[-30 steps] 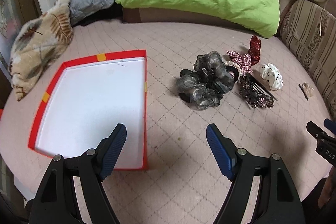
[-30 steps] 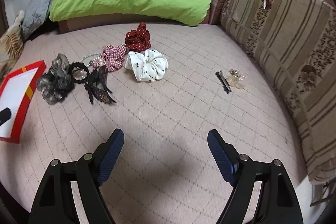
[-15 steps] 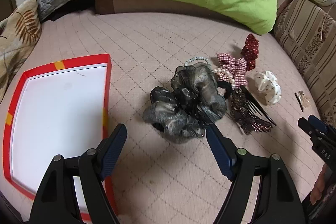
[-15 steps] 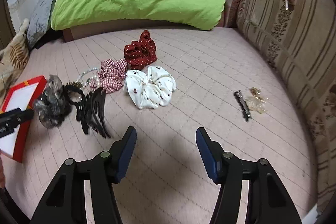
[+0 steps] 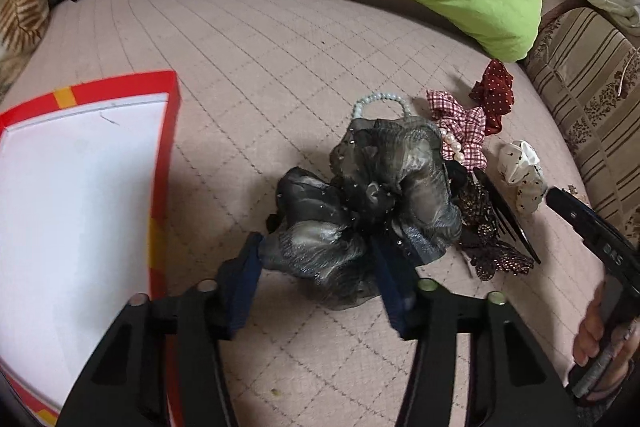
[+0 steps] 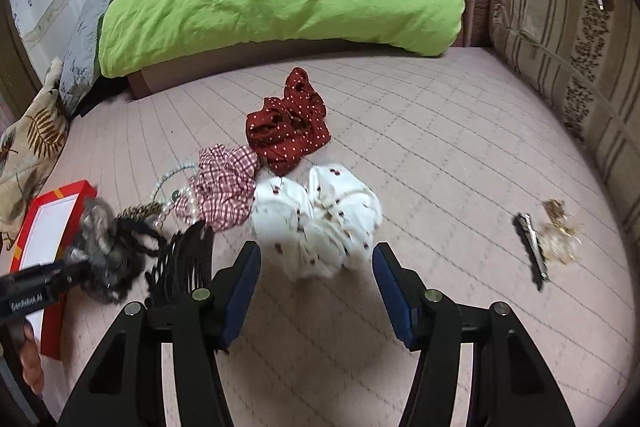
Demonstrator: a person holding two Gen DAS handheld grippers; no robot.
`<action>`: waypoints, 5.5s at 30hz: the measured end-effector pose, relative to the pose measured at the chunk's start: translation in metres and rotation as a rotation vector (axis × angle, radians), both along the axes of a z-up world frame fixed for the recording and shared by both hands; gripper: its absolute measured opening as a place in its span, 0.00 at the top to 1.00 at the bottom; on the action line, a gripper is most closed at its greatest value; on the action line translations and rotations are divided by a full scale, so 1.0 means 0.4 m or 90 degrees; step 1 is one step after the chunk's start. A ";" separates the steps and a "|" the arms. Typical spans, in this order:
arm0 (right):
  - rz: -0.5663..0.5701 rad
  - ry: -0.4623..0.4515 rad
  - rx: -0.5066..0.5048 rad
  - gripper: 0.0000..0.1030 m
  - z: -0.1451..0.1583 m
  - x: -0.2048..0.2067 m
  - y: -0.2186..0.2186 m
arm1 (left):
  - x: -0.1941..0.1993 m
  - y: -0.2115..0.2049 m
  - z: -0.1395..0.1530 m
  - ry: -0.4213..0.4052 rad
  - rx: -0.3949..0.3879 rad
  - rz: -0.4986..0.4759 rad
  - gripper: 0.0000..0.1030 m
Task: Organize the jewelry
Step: 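Grasp the grey sheer scrunchie with the left tool while the right tool grasps the white polka-dot scrunchie, then carry both scrunchies to the red-rimmed tray while the right tool releases the white scrunchie inside, then open the left tool to drop the grey scrunchie into the tray, then grasp the leopard-print bracelet with the left tool while the right tool grasps a black hair tie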
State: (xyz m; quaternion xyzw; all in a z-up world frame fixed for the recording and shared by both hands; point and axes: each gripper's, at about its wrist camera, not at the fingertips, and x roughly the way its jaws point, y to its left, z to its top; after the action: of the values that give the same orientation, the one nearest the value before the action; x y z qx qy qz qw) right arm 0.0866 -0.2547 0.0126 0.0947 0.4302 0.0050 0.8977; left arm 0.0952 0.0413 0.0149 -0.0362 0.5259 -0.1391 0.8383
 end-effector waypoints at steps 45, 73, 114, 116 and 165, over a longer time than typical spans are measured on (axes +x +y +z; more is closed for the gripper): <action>0.253 -0.032 0.054 0.96 0.239 -0.028 0.594 | -0.042 0.578 0.193 -0.129 -0.054 0.227 0.90; 0.321 0.023 -0.064 0.84 0.049 0.172 0.936 | 0.100 0.732 0.072 -0.097 0.003 0.311 0.58; 0.025 -0.018 -0.020 0.49 0.164 -0.206 0.169 | -0.230 0.236 0.217 -0.151 -0.007 0.045 0.49; 0.016 -0.019 -0.010 0.49 0.156 -0.217 0.138 | -0.230 0.188 0.217 -0.143 -0.011 0.021 0.49; 0.304 0.090 0.003 0.83 -0.003 0.165 0.353 | 0.102 -0.115 -0.018 -0.039 -0.005 -0.206 0.89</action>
State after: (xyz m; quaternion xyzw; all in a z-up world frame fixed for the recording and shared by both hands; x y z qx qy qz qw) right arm 0.1524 -0.1137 0.0115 -0.0077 0.5020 0.2110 0.8387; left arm 0.1362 -0.0046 0.0076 0.0499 0.4986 -0.2758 0.8203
